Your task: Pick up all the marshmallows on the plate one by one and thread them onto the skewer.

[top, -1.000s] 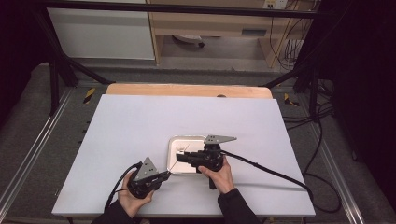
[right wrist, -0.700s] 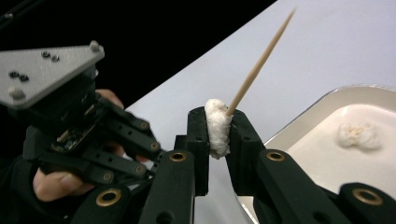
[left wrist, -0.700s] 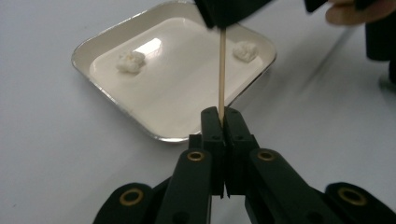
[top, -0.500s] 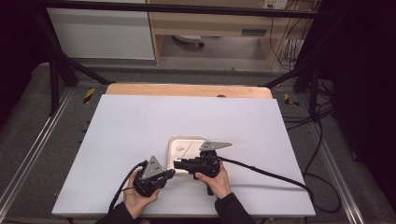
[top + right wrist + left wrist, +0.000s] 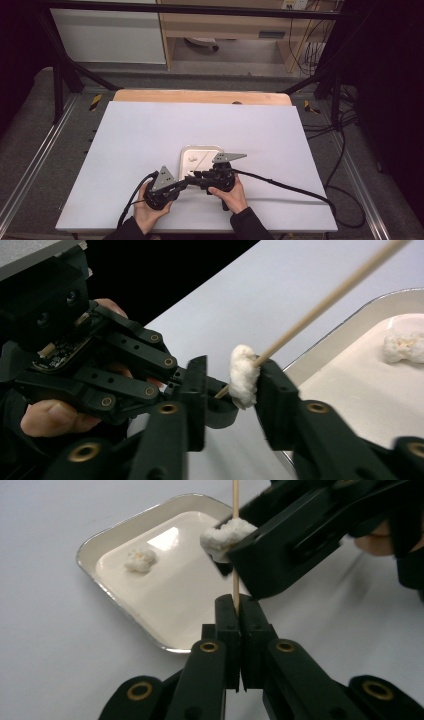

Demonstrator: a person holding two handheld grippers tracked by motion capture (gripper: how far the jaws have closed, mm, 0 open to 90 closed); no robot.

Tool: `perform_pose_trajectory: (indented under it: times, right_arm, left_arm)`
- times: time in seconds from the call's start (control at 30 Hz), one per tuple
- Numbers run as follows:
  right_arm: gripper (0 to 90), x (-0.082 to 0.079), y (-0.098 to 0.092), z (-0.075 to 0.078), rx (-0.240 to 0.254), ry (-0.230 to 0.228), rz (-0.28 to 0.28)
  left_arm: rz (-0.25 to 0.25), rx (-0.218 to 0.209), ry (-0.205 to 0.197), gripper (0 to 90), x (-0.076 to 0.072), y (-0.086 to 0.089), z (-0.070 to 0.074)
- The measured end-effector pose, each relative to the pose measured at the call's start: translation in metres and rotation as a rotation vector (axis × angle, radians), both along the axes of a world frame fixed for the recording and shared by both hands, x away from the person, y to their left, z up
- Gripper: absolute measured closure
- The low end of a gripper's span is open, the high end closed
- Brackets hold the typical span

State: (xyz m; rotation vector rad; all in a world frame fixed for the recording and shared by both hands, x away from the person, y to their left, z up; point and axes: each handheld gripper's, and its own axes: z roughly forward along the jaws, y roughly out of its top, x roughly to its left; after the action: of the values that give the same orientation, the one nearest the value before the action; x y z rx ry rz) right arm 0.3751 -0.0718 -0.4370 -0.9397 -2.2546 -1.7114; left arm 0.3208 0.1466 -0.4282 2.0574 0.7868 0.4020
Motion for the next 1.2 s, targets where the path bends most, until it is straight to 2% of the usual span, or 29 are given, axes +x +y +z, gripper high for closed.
perform_pose_trajectory:
  times: [0.07,0.2,0.27,0.47,0.53,0.63,0.7,0.93,1.07,1.2]
  right_arm:
    - [48.8,0.000,-0.002,0.003,-0.031,-0.027,-0.028]
    - [32.6,0.002,-0.008,0.013,-0.053,-0.066,-0.060]
    - [24.8,0.005,-0.012,0.018,-0.088,-0.091,-0.083]
    - [14.6,0.010,-0.023,0.029,-0.213,-0.156,-0.113]
    - [13.5,0.012,-0.027,0.030,-0.275,-0.172,-0.120]
    - [17.3,0.015,-0.031,0.028,-0.350,-0.189,-0.117]
    - [22.4,0.017,-0.035,0.025,-0.382,-0.203,-0.113]
    - [35.3,0.019,-0.047,0.010,-0.471,-0.182,-0.114]
    - [44.3,0.019,-0.048,0.006,-0.527,-0.205,-0.081]
    - [53.0,0.018,-0.046,0.002,-0.553,-0.222,-0.046]
  left_arm:
    - [0.008,-0.011,0.008,88.6,0.001,0.003,-0.001]
    - [0.020,-0.020,0.014,88.6,0.002,0.010,0.000]
    - [0.024,-0.017,0.010,88.6,0.002,0.012,0.000]
    - [0.023,-0.005,0.011,88.7,0.001,0.019,0.002]
    - [0.025,-0.004,0.012,88.6,0.001,0.021,0.002]
    - [0.025,0.001,0.016,88.6,0.001,0.024,0.002]
    - [0.027,-0.001,0.020,88.6,0.001,0.026,0.001]
    - [0.023,0.006,0.032,88.6,0.001,0.028,0.000]
    - [0.021,0.011,0.036,88.6,0.001,0.028,-0.001]
    - [0.020,0.013,0.038,88.6,0.001,0.028,-0.001]
